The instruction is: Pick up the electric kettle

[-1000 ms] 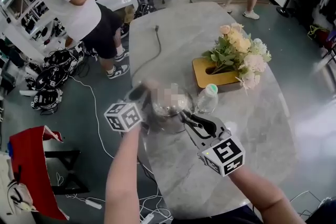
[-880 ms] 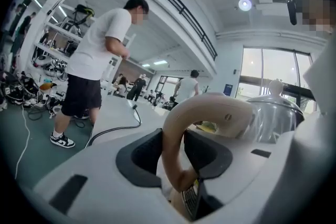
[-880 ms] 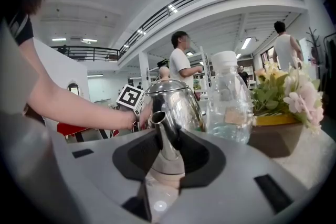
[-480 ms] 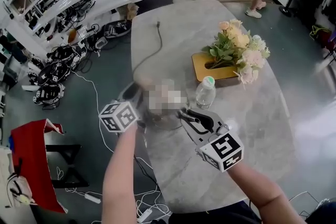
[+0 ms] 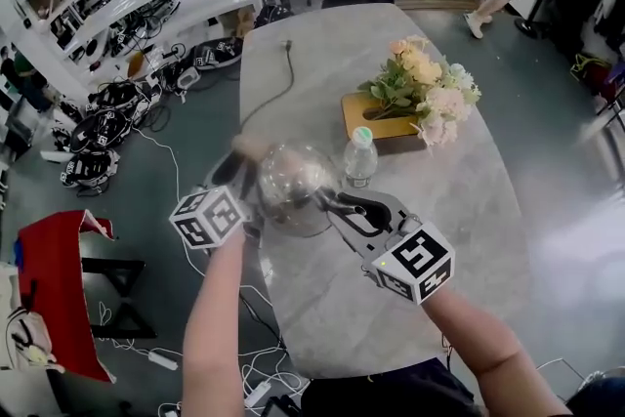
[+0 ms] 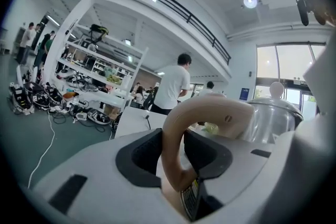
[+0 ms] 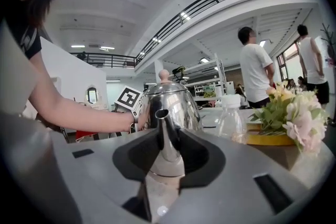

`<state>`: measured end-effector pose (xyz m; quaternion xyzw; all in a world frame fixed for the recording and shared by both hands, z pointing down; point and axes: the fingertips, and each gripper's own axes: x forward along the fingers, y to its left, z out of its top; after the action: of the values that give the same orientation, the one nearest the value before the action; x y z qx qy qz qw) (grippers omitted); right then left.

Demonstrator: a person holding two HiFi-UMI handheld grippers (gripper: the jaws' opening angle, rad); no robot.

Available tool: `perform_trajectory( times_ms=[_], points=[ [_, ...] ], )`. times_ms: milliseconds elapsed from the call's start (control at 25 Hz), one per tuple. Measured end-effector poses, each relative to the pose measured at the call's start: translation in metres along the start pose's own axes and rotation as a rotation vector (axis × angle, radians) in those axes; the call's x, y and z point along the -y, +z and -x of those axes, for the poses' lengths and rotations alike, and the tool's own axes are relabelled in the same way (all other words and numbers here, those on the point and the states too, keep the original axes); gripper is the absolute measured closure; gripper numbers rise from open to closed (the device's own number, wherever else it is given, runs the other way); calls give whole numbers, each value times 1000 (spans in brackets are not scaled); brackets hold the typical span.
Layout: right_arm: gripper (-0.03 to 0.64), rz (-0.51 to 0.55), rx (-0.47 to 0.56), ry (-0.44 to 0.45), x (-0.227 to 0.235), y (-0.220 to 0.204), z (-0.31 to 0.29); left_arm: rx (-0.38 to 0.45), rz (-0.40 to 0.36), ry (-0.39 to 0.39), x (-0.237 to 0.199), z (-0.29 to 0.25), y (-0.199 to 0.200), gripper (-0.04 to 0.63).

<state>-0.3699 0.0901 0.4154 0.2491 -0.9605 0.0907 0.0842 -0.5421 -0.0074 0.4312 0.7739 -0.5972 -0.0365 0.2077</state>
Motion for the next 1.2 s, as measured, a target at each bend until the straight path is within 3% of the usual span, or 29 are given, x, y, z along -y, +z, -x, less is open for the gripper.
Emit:
perform_trajectory(
  times_ms=[240,480,1200],
  points=[
    [515,32,6,74,-18,17,46,30,47,53,38,41,4,469],
    [515,20,14,128,-34,13,93,33,13,102,80,78,-2,469],
    [515,28,1,236,-63,-22,244,55,80,208,205,166,-76,468]
  ],
)
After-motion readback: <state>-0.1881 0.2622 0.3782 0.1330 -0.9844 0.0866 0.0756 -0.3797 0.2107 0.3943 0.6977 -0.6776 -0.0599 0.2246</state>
